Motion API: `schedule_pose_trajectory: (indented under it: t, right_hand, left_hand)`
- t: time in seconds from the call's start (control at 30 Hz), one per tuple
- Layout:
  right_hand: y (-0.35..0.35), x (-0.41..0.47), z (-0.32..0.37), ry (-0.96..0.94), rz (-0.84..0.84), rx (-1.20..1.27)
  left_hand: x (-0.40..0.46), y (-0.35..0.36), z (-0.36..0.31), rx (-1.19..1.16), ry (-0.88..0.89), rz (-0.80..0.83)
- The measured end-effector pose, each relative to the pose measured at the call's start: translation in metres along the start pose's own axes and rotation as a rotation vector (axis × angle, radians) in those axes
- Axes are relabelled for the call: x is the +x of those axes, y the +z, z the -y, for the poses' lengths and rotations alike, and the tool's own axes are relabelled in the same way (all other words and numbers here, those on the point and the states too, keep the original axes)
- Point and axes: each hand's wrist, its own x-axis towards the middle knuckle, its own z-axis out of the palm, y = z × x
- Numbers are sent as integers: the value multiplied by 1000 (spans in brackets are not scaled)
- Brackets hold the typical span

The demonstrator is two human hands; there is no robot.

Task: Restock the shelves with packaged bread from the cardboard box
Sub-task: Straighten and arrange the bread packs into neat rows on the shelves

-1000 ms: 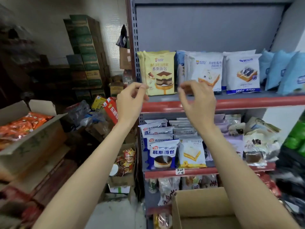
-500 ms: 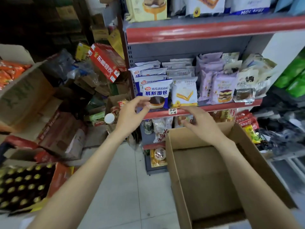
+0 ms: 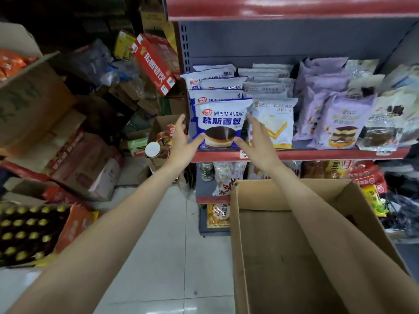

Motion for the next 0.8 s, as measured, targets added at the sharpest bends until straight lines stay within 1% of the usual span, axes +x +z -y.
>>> schedule_pose_trajectory:
  t: [0.1,0.27,0.43,0.6,0.77,0.8]
  right_hand:
    - [17,30,-8,-22,-14,16]
    - [38,61,-17,-70,11,95]
    - [48,76,-20,-54,11,-41]
    - [51,78,-18,-74,-1,-83]
    - [44,73,-10,-39,83,-56]
    - [35,73,-10,-40,52,-77]
  left_hand:
    - [21,10,9,-14,13,-13]
    - [56,22,14,-50,56,52]
    - [80,26,24,-108,16,120]
    - [86,21,34,-80,45,87]
    - [86,18,35,-108,82,106]
    - [85,18,34,-120,76,111]
